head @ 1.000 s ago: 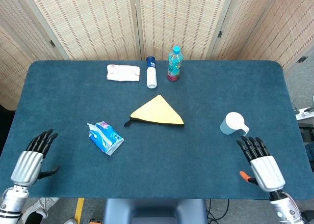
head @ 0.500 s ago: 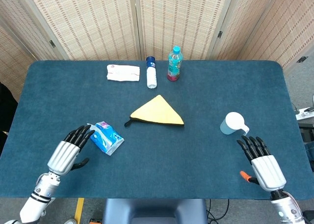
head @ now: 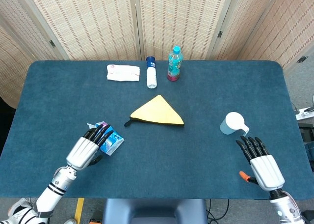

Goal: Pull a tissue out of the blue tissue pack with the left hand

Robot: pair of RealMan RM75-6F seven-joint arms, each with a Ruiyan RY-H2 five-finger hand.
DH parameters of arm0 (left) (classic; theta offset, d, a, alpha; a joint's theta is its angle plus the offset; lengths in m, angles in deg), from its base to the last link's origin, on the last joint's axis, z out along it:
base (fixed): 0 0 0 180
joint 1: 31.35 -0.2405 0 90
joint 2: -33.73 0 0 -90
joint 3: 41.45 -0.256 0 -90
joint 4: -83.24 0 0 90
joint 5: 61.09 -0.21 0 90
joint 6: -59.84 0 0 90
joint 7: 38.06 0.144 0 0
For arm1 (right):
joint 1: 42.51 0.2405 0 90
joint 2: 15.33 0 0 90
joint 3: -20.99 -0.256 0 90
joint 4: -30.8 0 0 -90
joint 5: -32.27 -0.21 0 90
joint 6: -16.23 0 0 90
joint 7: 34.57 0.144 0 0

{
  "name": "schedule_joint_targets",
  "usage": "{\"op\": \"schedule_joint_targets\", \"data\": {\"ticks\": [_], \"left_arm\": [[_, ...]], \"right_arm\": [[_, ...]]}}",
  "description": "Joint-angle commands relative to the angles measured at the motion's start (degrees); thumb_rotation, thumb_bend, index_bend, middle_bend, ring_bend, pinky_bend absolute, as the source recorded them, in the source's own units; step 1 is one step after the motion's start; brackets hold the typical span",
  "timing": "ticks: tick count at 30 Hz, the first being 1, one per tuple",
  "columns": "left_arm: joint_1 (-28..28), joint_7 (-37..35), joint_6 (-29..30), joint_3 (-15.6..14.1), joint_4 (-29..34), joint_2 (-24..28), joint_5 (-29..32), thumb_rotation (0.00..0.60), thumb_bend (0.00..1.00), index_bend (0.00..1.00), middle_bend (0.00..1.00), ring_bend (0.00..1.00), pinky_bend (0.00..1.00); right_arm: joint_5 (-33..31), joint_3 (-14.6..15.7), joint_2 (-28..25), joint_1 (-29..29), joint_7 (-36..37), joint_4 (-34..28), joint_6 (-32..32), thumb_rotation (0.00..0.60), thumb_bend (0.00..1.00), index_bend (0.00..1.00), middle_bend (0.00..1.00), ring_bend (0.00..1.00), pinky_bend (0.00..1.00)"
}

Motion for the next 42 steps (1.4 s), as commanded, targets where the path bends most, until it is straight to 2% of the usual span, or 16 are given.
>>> {"op": "schedule_joint_targets", "data": {"ticks": [1,10,22,28,35,38,42], "left_arm": [[1.04,1.29,-1.25,0.25,-0.36,-0.96,0.72,0.6,0.31,0.11,0.0,0.0,0.23],[3.4,6.2,-4.06,1.44,-1.28,-2.64,4.29,0.6,0.32,0.12,0.0,0.0,0.23],[4.6,6.1,-2.79,1.72,-2.0,-2.39,4.88,0.6,0.32,0.13,0.0,0.0,0.23],[5.78,8.34,-3.66,3.09,-2.03,-1.35,7.24,0.6,0.32,0.12,0.0,0.0,0.23],[6.34,9.78,-4.04,3.28,-3.86,-1.25,9.18,0.6,0.32,0.13,0.0,0.0,0.23],[6.67,10.54,-4.3,3.2,-4.29,-1.34,9.74,0.6,0.34,0.18,0.0,0.0,0.23],[6.85,10.72,-4.35,2.75,-4.79,-1.57,10.02,0.6,0.42,0.36,0.0,0.0,0.24]], "right_arm": [[-0.19,-0.03,-0.03,0.08,0.06,-0.05,-0.24,0.6,0.05,0.0,0.0,0.0,0.0],[-0.03,0.06,-0.21,0.11,0.46,-0.07,-0.2,0.6,0.05,0.0,0.0,0.0,0.0],[-0.04,0.23,0.31,0.19,-0.43,0.18,-0.68,0.6,0.05,0.0,0.0,0.0,0.0],[-0.05,0.4,0.71,0.31,-1.08,0.45,-1.17,0.6,0.05,0.0,0.0,0.0,0.0],[-0.16,0.44,0.89,0.38,-1.47,0.48,-1.41,0.6,0.05,0.0,0.0,0.0,0.0],[-0.13,0.46,0.95,0.38,-1.52,0.51,-1.38,0.6,0.05,0.0,0.0,0.0,0.0],[-0.12,0.47,0.95,0.39,-1.54,0.51,-1.4,0.6,0.05,0.0,0.0,0.0,0.0]]}}
